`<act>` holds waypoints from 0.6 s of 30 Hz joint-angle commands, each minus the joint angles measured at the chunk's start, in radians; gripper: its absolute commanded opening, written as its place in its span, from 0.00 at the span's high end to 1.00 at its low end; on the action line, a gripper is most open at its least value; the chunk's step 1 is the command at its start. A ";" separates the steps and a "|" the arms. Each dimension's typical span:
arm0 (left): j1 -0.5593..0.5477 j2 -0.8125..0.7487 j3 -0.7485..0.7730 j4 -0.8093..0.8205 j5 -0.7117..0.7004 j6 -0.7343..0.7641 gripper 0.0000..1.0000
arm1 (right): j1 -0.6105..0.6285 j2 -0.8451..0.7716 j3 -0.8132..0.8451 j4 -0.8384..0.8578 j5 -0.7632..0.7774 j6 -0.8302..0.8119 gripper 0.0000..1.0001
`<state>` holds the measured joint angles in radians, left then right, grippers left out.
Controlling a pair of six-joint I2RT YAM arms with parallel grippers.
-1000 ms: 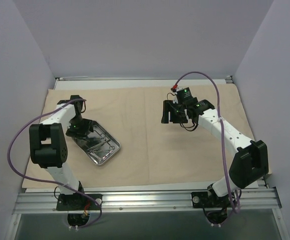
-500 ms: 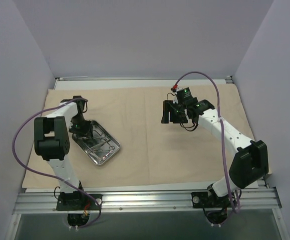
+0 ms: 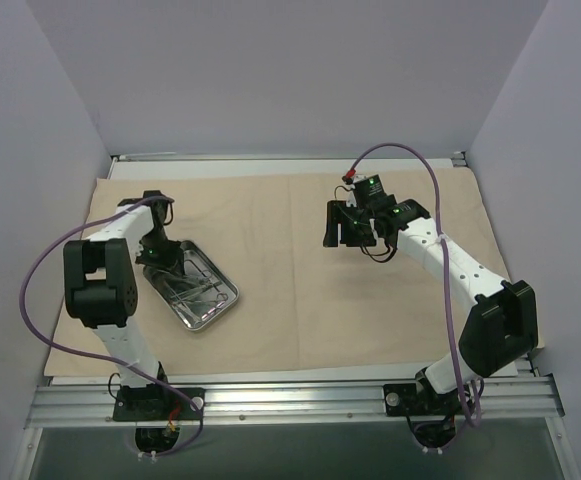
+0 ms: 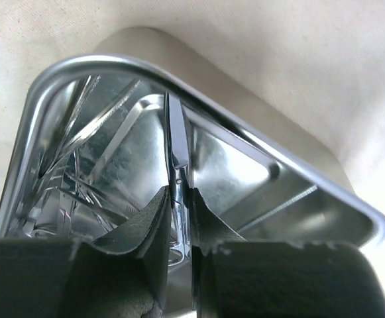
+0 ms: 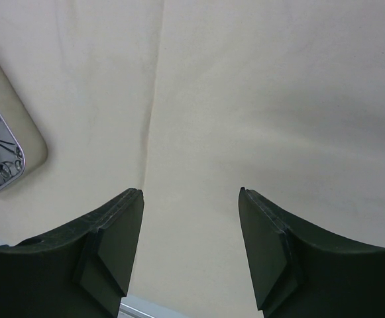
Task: Open and lay out the surgical kit
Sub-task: Pick up the medical item from the container.
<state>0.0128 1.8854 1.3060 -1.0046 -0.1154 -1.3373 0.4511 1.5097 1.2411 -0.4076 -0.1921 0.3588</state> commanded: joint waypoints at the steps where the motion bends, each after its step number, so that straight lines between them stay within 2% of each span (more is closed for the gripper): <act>1: -0.002 -0.092 0.013 -0.034 0.003 0.012 0.98 | -0.002 -0.017 0.023 -0.002 -0.004 -0.009 0.41; 7: -0.002 -0.149 0.032 -0.057 0.020 0.036 0.98 | 0.001 -0.023 0.034 -0.004 -0.003 -0.015 0.41; 10: -0.010 -0.161 0.044 -0.059 0.054 0.096 0.98 | 0.000 -0.016 0.046 -0.011 -0.016 -0.043 0.41; 14: -0.056 -0.147 0.102 -0.054 0.115 0.301 0.98 | -0.006 0.012 0.086 -0.016 -0.124 -0.107 0.40; 18: -0.181 -0.132 0.228 -0.080 0.115 0.582 0.98 | -0.009 0.049 0.109 0.085 -0.405 -0.136 0.39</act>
<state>-0.0891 1.7657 1.4200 -1.0725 -0.0338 -0.9997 0.4458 1.5352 1.3048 -0.3931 -0.3733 0.2729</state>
